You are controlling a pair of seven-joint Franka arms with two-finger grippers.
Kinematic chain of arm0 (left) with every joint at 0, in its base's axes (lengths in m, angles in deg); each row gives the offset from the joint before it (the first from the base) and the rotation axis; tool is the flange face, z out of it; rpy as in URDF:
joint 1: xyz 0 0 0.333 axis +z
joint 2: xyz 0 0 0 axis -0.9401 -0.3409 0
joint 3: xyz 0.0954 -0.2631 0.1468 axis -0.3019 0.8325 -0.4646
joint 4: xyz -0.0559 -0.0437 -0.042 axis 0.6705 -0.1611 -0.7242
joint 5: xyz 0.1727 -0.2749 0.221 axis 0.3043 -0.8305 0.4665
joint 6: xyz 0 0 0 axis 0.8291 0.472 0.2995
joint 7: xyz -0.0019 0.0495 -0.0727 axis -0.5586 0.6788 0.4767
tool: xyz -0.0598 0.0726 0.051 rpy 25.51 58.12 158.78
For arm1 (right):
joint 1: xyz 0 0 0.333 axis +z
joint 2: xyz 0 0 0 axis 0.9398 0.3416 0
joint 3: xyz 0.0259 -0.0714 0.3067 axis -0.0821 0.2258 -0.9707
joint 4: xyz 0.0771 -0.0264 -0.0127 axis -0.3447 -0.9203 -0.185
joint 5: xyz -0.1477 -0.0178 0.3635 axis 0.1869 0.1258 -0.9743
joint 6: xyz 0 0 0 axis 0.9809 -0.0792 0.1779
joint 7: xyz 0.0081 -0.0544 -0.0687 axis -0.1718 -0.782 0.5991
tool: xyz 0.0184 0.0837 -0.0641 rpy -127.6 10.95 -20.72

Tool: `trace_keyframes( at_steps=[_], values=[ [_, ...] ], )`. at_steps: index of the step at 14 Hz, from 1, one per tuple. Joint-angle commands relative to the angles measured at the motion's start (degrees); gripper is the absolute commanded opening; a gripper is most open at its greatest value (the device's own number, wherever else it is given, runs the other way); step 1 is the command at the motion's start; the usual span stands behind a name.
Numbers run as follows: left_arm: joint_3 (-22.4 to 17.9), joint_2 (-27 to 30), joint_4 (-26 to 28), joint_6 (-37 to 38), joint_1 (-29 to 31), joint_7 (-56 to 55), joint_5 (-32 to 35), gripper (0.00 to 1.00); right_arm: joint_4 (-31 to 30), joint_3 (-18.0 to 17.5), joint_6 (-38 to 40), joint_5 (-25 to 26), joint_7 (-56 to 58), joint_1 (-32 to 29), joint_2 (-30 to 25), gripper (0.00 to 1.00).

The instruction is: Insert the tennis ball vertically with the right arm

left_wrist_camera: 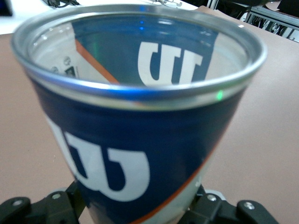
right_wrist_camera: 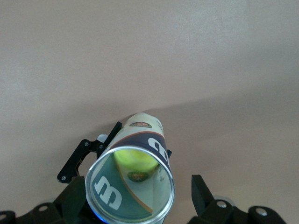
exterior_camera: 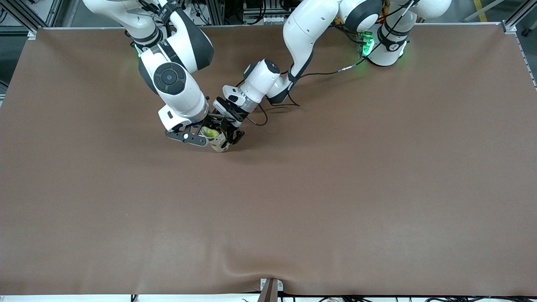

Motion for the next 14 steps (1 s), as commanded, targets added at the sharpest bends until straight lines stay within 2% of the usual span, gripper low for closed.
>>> trace_keyframes(
  at_steps=[1,4,6,7,14],
  values=[
    [-0.51,0.50,0.57,0.05,-0.40,-0.96,0.74,0.86,-0.26,-0.31,0.25,0.69,-0.39,-0.72,-1.07,1.00],
    [-0.51,0.59,0.74,0.05,-0.40,-1.14,0.74,0.92,1.93,-0.05,3.75,0.69,2.75,-2.56,-2.12,1.00],
    [-0.51,0.67,1.10,0.05,-0.40,-1.22,0.74,1.00,6.23,0.91,9.10,0.69,6.88,-3.70,-2.74,1.00],
    [-0.51,0.67,1.27,0.14,-0.40,-1.31,0.74,1.00,8.43,1.70,11.74,0.69,8.82,-3.97,-2.91,1.00],
    [-0.51,1.81,3.20,0.22,-0.32,-1.66,0.74,1.00,23.73,11.80,29.24,0.42,27.71,-4.41,-2.92,1.00]
  ],
)
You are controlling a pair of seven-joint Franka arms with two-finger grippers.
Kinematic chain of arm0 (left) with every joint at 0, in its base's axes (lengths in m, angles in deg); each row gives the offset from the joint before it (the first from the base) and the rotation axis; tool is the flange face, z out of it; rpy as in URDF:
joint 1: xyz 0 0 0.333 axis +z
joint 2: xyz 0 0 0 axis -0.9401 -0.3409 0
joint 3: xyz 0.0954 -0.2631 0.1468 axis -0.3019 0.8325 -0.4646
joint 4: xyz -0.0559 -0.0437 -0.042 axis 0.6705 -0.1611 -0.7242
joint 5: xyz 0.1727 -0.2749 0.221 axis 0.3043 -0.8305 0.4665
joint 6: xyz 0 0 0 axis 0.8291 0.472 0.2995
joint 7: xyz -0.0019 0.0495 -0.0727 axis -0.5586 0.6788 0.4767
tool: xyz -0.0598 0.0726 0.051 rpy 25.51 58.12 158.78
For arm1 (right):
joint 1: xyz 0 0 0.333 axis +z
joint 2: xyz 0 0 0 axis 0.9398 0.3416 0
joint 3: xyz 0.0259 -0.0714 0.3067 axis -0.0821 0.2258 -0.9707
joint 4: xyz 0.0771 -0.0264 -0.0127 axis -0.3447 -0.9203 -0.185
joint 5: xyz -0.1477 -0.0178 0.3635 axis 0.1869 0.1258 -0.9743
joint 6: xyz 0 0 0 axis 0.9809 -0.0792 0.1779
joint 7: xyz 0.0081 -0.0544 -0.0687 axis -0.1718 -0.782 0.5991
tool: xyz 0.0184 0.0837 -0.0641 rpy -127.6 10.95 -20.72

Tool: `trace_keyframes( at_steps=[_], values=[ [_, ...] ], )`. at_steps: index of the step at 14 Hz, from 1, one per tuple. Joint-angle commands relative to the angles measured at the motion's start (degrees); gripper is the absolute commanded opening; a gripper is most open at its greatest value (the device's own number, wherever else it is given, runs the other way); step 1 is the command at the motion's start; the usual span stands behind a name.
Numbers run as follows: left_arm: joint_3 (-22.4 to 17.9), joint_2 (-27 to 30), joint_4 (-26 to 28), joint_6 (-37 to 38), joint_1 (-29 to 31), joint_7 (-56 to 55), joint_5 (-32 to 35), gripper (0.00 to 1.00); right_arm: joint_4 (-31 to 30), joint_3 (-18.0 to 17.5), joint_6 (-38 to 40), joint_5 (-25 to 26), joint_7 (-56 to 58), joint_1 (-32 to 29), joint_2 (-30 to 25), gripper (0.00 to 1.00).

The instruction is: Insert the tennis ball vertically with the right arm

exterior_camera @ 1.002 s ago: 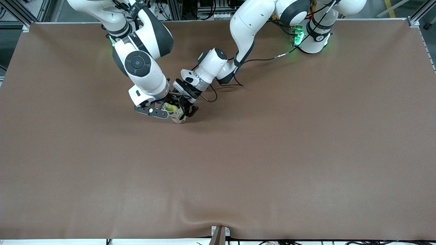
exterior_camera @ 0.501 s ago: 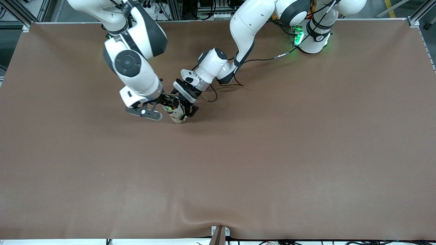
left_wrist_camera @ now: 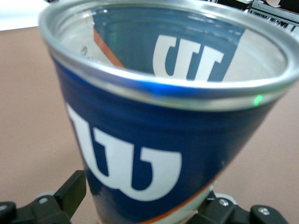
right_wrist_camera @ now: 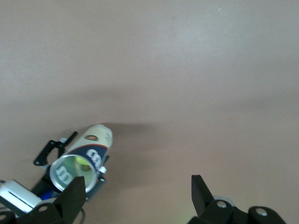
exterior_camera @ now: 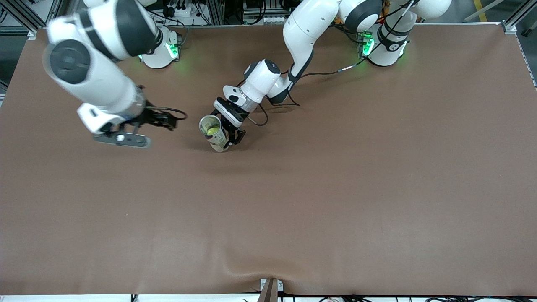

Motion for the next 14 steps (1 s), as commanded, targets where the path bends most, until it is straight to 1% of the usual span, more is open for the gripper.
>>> trace_keyframes(
  at_steps=[1,4,6,7,9,12,14],
  values=[
    [-0.54,2.25,3.20,0.30,-0.28,-1.66,0.74,1.00,4.81,3.47,4.41,-0.12,6.91,-0.14,0.19,1.00],
    [-0.54,3.74,5.74,0.39,-0.20,-2.54,0.74,1.00,5.88,6.55,6.69,-0.65,11.41,-0.14,0.02,1.00],
    [-0.54,4.80,7.33,0.91,-0.11,-2.63,0.74,1.00,5.88,8.05,6.96,-0.73,12.56,-0.75,-1.30,1.00],
    [-0.54,5.41,8.12,1.18,-0.11,-2.63,0.74,1.00,6.05,8.23,8.18,-0.73,12.56,-1.01,-1.74,1.00],
    [-0.54,6.21,9.79,1.18,-0.11,-2.63,0.74,1.00,9.38,8.23,11.00,-0.82,13.43,-1.45,-2.80,1.00],
    [-0.54,7.44,12.07,1.18,-0.11,-2.72,0.74,1.00,10.09,8.23,10.22,-0.73,14.49,-0.40,-1.75,1.00],
    [-0.46,8.14,13.30,1.18,-0.20,-2.89,0.74,1.00,10.71,8.14,9.16,-0.73,14.49,-0.31,-2.01,1.00]
  ],
)
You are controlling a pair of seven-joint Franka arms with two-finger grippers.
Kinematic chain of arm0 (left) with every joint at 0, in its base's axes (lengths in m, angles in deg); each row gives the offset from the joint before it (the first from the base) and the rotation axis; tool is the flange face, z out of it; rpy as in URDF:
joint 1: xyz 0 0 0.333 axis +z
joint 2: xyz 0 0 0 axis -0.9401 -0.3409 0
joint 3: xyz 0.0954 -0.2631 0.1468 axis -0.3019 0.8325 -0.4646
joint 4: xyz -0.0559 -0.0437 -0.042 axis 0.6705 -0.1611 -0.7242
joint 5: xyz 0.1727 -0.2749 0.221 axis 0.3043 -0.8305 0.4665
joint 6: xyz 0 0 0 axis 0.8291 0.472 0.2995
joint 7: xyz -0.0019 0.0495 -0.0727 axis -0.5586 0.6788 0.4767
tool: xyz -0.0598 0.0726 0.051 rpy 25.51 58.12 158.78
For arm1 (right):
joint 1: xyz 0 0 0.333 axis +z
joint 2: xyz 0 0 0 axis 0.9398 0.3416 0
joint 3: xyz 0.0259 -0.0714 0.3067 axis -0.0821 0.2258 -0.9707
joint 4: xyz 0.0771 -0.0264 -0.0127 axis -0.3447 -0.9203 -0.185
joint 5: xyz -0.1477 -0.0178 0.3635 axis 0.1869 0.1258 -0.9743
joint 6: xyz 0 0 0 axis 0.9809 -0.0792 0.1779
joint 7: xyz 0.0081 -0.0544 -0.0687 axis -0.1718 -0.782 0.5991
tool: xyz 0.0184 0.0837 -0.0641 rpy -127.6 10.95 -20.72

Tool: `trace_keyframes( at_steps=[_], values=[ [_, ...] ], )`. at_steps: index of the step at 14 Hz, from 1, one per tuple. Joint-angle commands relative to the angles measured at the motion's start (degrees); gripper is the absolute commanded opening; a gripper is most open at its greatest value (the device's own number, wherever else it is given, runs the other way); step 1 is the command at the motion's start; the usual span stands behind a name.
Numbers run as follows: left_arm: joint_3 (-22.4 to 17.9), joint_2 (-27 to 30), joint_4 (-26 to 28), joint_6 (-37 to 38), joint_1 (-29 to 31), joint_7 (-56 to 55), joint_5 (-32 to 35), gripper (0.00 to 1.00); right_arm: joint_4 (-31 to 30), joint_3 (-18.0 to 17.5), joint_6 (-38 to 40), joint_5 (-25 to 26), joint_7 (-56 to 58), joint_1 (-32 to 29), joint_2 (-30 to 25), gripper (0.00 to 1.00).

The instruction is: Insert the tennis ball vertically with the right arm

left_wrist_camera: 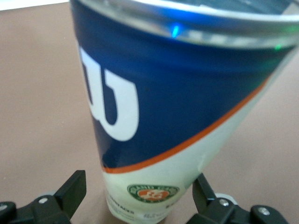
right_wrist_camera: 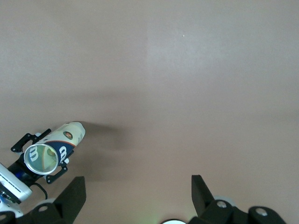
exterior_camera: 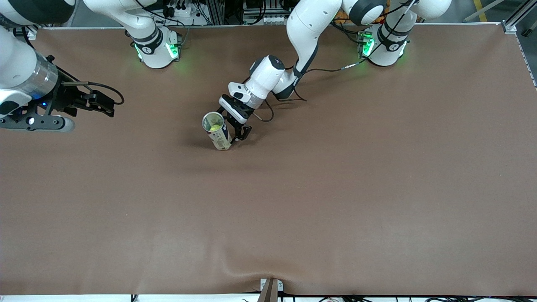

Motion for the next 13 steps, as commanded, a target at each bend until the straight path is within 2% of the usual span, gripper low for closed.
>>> trace_keyframes(
  at_steps=[1,5,9,13],
  values=[
    [-0.48,3.27,4.43,0.75,-0.20,-1.96,0.66,1.00,1.60,0.13,0.27,-0.31,0.77,0.16,0.26,1.00],
    [0.31,3.62,5.66,0.75,-0.29,-4.59,0.83,1.00,2.13,1.54,4.22,0.04,5.94,-0.63,-1.31,1.00],
    [1.55,5.81,8.37,0.75,-0.29,-5.47,0.74,1.00,-4.36,2.24,-1.30,-0.40,6.92,-1.86,-6.06,1.00],
    [1.81,10.29,14.61,0.75,0.15,-5.91,0.74,1.00,-4.11,2.15,-2.71,0.31,7.09,-1.95,-5.89,1.00]
  ],
)
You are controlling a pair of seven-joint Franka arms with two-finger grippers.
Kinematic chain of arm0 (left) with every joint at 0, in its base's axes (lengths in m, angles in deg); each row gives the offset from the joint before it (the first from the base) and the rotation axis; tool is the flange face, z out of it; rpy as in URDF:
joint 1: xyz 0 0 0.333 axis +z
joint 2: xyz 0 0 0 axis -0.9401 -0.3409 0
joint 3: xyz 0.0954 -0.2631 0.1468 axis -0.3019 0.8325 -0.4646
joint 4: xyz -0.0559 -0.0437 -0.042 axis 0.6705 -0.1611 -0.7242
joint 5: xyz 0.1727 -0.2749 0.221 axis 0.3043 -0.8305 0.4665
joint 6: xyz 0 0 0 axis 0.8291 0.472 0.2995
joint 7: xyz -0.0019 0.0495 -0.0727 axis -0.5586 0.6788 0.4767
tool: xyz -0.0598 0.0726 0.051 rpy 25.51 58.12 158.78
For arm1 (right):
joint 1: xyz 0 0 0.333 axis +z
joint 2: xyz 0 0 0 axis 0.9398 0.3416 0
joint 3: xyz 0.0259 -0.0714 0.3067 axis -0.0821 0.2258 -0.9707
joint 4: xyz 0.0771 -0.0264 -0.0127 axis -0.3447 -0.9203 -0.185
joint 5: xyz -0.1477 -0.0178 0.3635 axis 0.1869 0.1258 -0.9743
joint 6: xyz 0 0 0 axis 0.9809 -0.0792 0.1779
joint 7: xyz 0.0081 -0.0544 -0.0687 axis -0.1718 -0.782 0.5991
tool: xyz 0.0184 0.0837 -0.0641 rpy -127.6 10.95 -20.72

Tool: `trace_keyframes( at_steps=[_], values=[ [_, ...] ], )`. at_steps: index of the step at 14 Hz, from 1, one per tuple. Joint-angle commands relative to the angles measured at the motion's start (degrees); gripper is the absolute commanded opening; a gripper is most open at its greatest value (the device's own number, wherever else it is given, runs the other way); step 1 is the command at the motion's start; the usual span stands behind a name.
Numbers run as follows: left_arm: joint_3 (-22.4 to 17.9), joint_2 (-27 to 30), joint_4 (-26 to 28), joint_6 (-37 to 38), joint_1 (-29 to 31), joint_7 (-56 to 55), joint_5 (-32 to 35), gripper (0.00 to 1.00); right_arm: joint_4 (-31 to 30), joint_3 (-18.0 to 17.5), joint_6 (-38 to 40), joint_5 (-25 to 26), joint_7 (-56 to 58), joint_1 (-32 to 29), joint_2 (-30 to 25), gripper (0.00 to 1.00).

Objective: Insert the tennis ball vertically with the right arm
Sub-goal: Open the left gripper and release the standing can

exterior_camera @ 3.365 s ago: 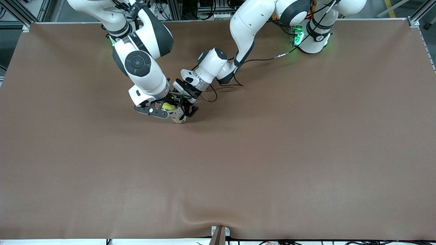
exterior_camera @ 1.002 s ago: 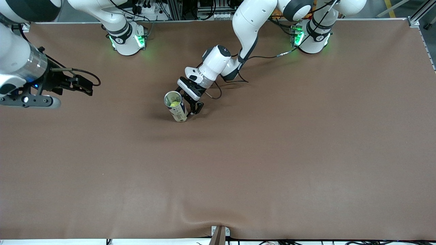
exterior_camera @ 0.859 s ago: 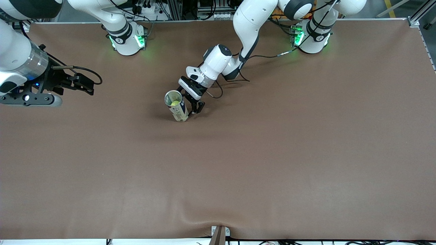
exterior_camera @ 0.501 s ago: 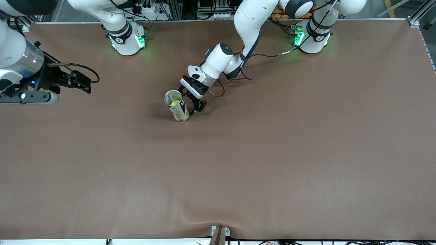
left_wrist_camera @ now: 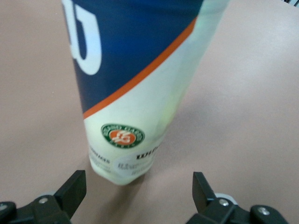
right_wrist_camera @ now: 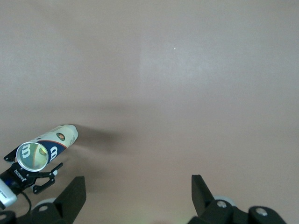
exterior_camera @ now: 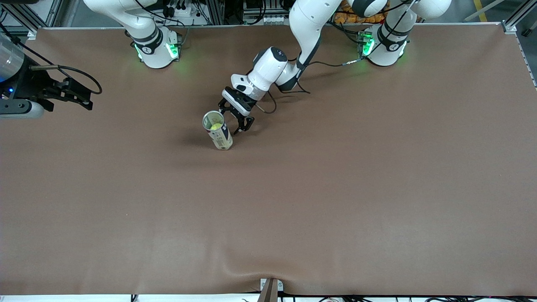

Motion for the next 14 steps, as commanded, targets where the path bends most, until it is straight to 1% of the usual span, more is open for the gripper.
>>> trace_keyframes(
  at_steps=[1,3,5,7,8,10,14],
  values=[
    [0.03,5.94,7.53,0.69,0.59,-1.90,0.74,1.00,-2.15,-0.30,-1.59,0.44,0.71,-0.40,-1.74,1.00],
    [0.04,8.40,10.69,1.83,1.47,-1.82,0.74,1.00,-2.67,-0.30,-3.95,0.52,0.62,-1.01,-2.00,1.00],
    [0.04,11.39,14.56,4.28,2.96,-1.73,0.74,1.00,-3.64,-0.30,-4.67,0.52,0.62,-1.71,-2.62,1.00],
    [0.04,14.03,17.73,7.62,4.54,-1.73,0.74,1.00,-7.49,-0.30,-6.85,0.52,0.62,-1.98,-5.16,1.00],
    [0.04,15.00,18.35,9.64,5.86,-1.73,0.74,1.00,-8.56,-0.30,-7.56,0.52,0.62,-2.07,-5.95,1.00],
    [0.04,15.97,18.45,14.12,8.67,-1.81,0.66,1.00,-8.74,-0.30,-7.48,0.52,0.62,-2.33,-6.14,1.00],
    [-0.05,18.07,17.74,22.38,15.61,-1.81,0.39,1.00,-7.17,-0.30,-6.52,0.52,0.54,-1.89,-5.43,1.00]
  ],
)
